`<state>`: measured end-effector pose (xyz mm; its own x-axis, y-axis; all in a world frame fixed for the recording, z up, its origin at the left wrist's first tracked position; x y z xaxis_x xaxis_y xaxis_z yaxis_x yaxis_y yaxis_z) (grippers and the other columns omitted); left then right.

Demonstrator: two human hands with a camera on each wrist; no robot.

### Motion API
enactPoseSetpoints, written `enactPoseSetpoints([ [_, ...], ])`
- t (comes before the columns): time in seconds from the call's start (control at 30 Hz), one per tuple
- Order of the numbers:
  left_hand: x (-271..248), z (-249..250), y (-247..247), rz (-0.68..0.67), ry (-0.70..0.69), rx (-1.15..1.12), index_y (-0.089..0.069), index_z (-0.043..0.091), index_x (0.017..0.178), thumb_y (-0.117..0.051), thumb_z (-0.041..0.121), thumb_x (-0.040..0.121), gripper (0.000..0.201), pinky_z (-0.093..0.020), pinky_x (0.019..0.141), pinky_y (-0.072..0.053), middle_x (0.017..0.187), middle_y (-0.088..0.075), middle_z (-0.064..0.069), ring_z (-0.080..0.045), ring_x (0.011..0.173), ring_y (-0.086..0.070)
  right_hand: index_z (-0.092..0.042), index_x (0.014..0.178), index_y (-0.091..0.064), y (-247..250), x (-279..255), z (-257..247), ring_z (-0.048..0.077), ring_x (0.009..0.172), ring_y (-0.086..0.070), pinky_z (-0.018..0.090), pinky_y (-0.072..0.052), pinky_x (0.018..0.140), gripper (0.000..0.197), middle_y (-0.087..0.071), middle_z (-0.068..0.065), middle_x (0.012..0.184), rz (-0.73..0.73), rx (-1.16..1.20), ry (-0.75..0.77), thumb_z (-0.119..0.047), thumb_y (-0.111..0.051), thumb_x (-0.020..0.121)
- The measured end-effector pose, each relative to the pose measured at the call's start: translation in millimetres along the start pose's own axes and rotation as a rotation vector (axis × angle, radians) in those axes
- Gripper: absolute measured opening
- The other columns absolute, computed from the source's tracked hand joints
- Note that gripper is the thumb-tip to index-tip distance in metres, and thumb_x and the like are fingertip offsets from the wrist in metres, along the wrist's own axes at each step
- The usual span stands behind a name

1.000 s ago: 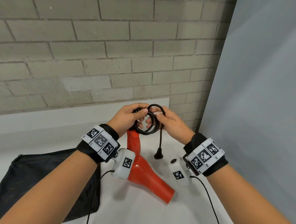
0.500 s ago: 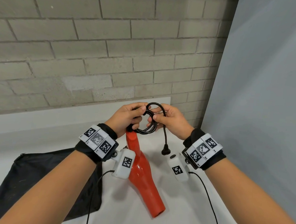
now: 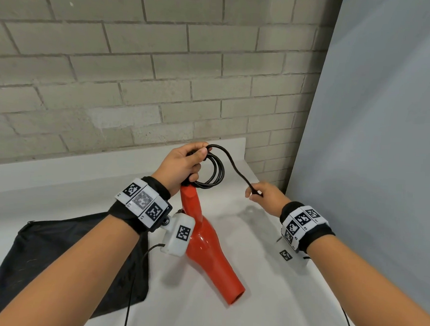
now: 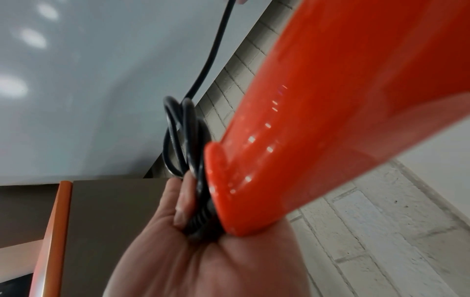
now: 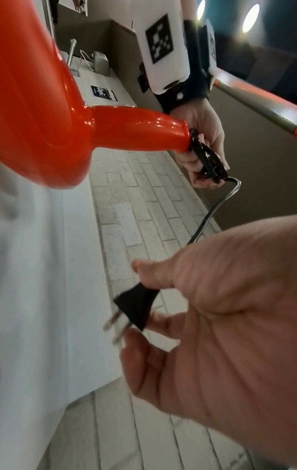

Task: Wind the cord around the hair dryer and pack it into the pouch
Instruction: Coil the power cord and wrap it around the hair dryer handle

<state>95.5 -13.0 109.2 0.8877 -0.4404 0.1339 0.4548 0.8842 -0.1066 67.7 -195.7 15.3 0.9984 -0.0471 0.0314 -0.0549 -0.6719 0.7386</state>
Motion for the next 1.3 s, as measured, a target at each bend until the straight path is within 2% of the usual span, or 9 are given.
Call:
enactPoseSetpoints([
  [0.23, 4.4, -1.2, -1.7, 0.028, -0.012, 0.021, -0.056, 0.016, 0.086, -0.042, 0.012, 0.094, 0.016, -0.013, 0.035, -0.029, 0.07, -0.041, 0.005, -0.002, 0.037, -0.027, -0.023, 0.08, -0.051, 54.2, -15.6, -41.1, 0.035, 0.092, -0.064, 0.031, -0.055, 0.08, 0.027, -0.058, 0.019, 0.098, 0.508, 0.488, 0.094, 0.002, -0.053, 0.086],
  [0.3, 6.4, -2.2, -1.8, 0.038, -0.01, 0.021, -0.056, 0.017, 0.085, -0.043, 0.013, 0.094, 0.017, -0.013, 0.035, -0.029, 0.072, -0.04, 0.004, -0.003, 0.043, -0.031, -0.026, 0.079, -0.05, 66.9, -28.5, -64.0, 0.027, 0.086, -0.065, 0.027, -0.058, 0.074, 0.032, -0.056, 0.015, 0.098, 0.615, 0.68, 0.213, 0.005, -0.053, 0.086],
  [0.4, 9.0, -3.2, -2.1, 0.043, -0.007, 0.042, -0.057, 0.017, 0.084, -0.043, 0.014, 0.094, 0.017, -0.013, 0.035, -0.031, 0.074, -0.04, 0.002, -0.006, 0.056, -0.033, -0.021, 0.079, -0.053, 64.5, -38.2, -96.8, 0.01, 0.074, -0.064, 0.021, -0.056, 0.07, 0.03, -0.057, 0.003, 0.083, 0.546, 0.832, 0.334, 0.009, -0.057, 0.082],
  [0.6, 8.3, -4.1, -5.2, 0.018, 0.018, 0.067, -0.059, 0.018, 0.082, -0.044, 0.018, 0.094, 0.019, -0.013, 0.035, -0.032, 0.076, -0.044, -0.001, -0.008, 0.062, -0.036, -0.034, 0.068, -0.056, 36.3, -29.5, -107.8, -0.01, 0.07, -0.057, 0.018, -0.044, 0.076, 0.034, -0.061, -0.017, 0.072, 0.471, 0.568, 0.285, -0.006, -0.074, 0.07],
  [0.67, 7.3, -4.1, -7.9, 0.01, 0.02, 0.093, -0.06, 0.018, 0.083, -0.044, 0.019, 0.093, 0.019, -0.014, 0.036, -0.033, 0.077, -0.045, -0.004, -0.008, 0.062, -0.038, -0.034, 0.066, -0.051, 30.7, -29.2, -111.7, -0.007, 0.07, -0.054, 0.008, -0.04, 0.071, 0.035, -0.058, -0.012, 0.071, 0.484, 0.477, 0.298, -0.008, -0.075, 0.07],
  [0.87, 4.4, -6.1, -20.3, -0.037, 0.019, 0.148, -0.064, 0.015, 0.095, -0.05, 0.018, 0.09, 0.015, -0.015, 0.039, -0.035, 0.084, -0.053, -0.003, -0.008, 0.066, -0.04, -0.015, 0.089, -0.037, 27.3, -22.0, -120.8, 0.01, 0.071, -0.043, 0.013, -0.038, 0.062, 0.034, -0.042, 0.001, 0.088, 0.566, 0.349, 0.345, 0.008, -0.056, 0.073],
  [1.03, 3.9, -3.3, -19.2, -0.055, -0.007, 0.143, -0.059, 0.013, 0.116, -0.047, 0.015, 0.092, 0.027, -0.015, 0.04, -0.038, 0.088, -0.061, -0.004, -0.003, 0.055, -0.054, -0.007, 0.12, -0.039, 14.0, -4.5, -122.3, -0.01, 0.059, -0.056, 0.004, -0.041, 0.054, 0.04, -0.055, -0.012, 0.073, 0.314, 0.365, 0.352, 0.006, -0.048, 0.083],
  [1.1, 2.4, -2.4, -20.6, -0.077, -0.007, 0.119, -0.06, 0.014, 0.114, -0.047, 0.013, 0.092, 0.026, -0.015, 0.039, -0.038, 0.079, -0.061, -0.001, -0.004, 0.046, -0.051, -0.01, 0.125, -0.036, 8.9, -5.1, -121.2, -0.002, 0.058, -0.056, 0.009, -0.043, 0.055, 0.043, -0.054, -0.012, 0.066, 0.224, 0.335, 0.379, 0.002, -0.047, 0.085],
  [1.3, 2.6, 0.6, -19.7, -0.047, -0.045, 0.131, -0.064, 0.016, 0.095, -0.045, 0.016, 0.093, 0.019, -0.014, 0.036, -0.034, 0.06, -0.051, 0.002, -0.003, 0.035, -0.041, -0.013, 0.097, -0.049, -0.1, -17.7, -89.7, 0.01, 0.061, -0.047, 0.017, -0.037, 0.056, 0.021, -0.052, -0.002, 0.07, 0.142, 0.17, 0.368, -0.032, -0.05, 0.088],
])
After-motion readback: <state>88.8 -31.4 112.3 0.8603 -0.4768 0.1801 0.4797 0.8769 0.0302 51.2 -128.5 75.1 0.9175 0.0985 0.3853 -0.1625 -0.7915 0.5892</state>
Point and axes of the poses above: each hand's wrist, its own x-axis towards the middle knuckle, its own y-axis out of the back of the hand, z = x × y, the point moved 9 cm from there along x, towards the middle knuckle
